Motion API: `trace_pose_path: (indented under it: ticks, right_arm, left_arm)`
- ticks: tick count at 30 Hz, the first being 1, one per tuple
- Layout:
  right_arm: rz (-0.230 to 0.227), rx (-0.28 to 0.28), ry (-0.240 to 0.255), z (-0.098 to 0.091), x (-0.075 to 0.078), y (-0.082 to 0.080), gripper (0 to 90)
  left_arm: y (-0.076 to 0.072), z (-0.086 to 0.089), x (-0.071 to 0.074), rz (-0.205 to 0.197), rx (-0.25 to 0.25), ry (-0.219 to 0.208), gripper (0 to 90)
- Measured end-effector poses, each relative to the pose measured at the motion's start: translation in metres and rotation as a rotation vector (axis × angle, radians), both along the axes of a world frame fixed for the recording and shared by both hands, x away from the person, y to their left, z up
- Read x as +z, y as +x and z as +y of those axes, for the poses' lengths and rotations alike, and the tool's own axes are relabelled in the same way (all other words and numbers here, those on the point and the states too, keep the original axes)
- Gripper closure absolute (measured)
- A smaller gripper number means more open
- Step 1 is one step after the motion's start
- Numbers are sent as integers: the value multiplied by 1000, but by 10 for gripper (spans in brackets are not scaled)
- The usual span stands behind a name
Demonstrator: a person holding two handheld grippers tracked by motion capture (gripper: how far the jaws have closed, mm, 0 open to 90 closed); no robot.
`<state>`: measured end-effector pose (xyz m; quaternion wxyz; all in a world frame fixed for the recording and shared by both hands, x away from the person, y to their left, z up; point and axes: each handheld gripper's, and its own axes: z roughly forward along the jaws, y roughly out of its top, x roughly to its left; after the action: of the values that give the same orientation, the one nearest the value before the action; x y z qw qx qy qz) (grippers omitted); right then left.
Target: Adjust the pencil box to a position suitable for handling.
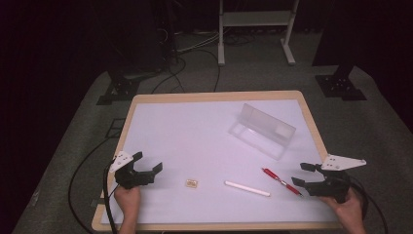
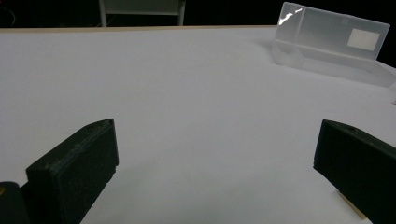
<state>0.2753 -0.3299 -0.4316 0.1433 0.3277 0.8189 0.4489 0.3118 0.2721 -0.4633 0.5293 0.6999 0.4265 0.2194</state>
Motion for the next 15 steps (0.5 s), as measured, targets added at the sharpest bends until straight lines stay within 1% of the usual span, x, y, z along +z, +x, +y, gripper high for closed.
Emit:
trace_pose_path:
  ticks: [2, 3, 4, 5, 6, 8, 9, 11, 15]
  right_arm:
    - [3, 14, -19, 4, 4, 6, 305]
    - [3, 14, -19, 4, 4, 6, 305]
    - [-1, 27, -29, 8, 8, 12, 304]
    - [-1, 27, -29, 8, 8, 12, 304]
    - [-3, 40, -31, 12, 11, 18, 299]
    - [-4, 50, -37, 18, 14, 23, 295]
    - [-4, 50, -37, 18, 14, 23, 295]
    - [-15, 67, -50, 26, 19, 29, 296]
    - [1, 79, -57, 34, 25, 36, 279]
  left_arm:
    - [0, 0, 0, -1, -1, -1, 0]
    - [0, 0, 0, -1, -1, -1, 0]
    - [0, 0, 0, -1, -2, 2, 0]
    - [0, 0, 0, -1, -2, 2, 0]
    - [0, 0, 0, -1, -2, 1, 0]
    - [1, 0, 0, -1, -1, -5, 0]
    - [1, 0, 0, -1, -1, -5, 0]
    - [0, 0, 0, -3, -3, -7, 0]
    - [0, 0, 0, -5, -8, -3, 0]
